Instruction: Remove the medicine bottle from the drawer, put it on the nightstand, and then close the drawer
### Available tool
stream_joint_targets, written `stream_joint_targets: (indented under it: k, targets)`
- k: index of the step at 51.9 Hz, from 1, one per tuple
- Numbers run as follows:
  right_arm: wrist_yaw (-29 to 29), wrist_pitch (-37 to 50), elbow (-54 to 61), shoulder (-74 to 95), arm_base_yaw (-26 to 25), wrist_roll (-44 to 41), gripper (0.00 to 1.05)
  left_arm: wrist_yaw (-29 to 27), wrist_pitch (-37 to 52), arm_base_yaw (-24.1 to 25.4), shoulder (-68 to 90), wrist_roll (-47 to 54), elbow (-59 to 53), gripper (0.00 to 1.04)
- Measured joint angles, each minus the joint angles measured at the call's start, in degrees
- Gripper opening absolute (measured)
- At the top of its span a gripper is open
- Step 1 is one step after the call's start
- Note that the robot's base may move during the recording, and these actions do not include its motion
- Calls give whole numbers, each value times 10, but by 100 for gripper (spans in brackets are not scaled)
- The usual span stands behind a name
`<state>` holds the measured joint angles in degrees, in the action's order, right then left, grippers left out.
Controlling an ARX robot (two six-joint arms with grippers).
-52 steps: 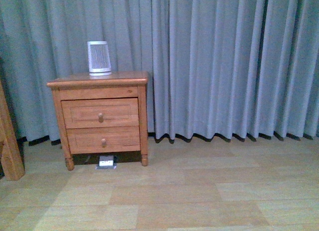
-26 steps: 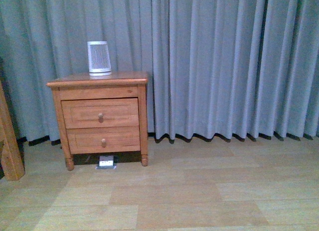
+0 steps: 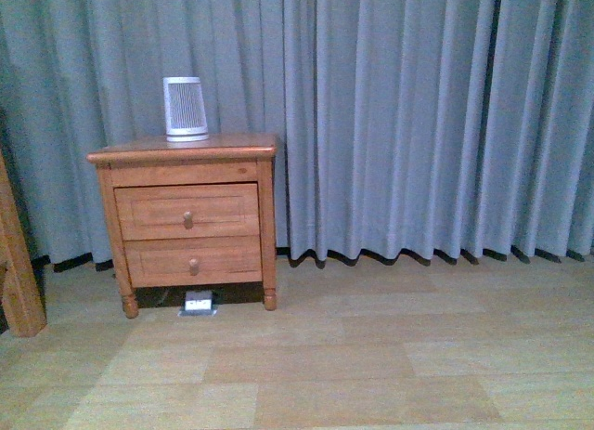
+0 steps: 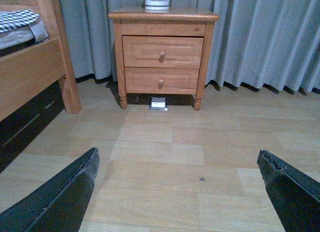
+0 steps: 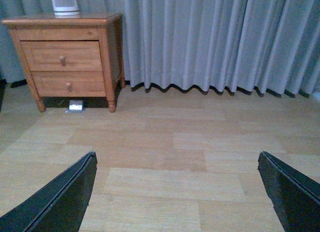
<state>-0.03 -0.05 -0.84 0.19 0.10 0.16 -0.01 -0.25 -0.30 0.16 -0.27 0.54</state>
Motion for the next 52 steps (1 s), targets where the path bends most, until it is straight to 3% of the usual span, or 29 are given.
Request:
stream_joint_targets:
  k: [52]
  targets:
    - [0, 0, 0, 0, 0, 0, 98, 0, 0, 0, 0, 0, 0, 98]
